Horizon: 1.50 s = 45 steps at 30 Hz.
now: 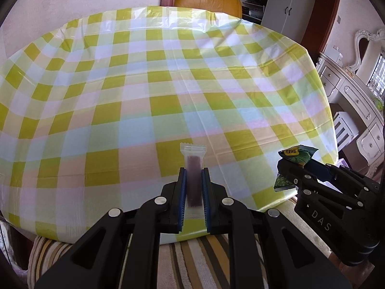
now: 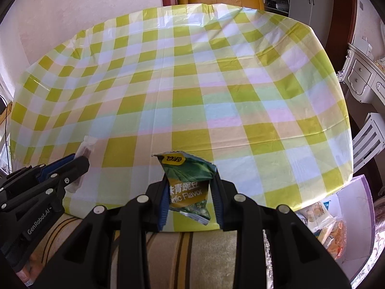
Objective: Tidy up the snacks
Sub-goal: 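Carry both snacks over the white box and open both grippers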
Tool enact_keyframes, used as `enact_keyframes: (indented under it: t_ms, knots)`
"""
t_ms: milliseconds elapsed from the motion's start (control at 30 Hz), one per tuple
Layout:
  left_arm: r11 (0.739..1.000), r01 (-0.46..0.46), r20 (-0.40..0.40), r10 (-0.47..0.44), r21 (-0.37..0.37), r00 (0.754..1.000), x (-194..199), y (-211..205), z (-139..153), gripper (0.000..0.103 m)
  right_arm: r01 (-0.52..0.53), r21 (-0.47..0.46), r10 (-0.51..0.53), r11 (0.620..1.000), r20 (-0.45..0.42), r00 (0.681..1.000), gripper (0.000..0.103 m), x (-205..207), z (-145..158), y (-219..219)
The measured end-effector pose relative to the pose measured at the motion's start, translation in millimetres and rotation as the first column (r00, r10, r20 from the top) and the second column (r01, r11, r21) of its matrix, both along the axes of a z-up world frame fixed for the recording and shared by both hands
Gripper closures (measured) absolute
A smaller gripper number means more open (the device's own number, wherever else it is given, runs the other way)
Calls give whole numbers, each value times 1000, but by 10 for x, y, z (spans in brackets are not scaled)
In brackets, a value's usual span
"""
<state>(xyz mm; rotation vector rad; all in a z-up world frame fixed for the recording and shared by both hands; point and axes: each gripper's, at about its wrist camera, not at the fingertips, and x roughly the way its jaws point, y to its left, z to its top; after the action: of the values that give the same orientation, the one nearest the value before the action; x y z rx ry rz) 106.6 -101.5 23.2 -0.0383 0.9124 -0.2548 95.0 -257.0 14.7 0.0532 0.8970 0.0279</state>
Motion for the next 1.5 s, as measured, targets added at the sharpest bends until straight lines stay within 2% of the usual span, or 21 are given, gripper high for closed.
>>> enact_keyframes:
  t_ms: [433, 700, 1200, 1500]
  knots:
    - [991, 135, -33, -135, -25, 990, -412, -609, 64, 89, 88, -26, -87, 996, 20, 996, 72, -496, 163, -535]
    - [974, 219, -72, -222, -56, 972, -529, -951, 22, 89, 177, -66, -176, 982, 19, 984, 72, -819, 153, -927]
    - [908, 407, -130, -418, -100, 899, -801, -1687, -88, 89, 351, -127, -354, 928, -2, 935, 72, -1248, 58, -1602]
    - [860, 481, -169, -506, -169, 846, -910, -1968, -151, 89, 438, -172, -449, 882, -28, 893, 71, -1426, -45, -1908]
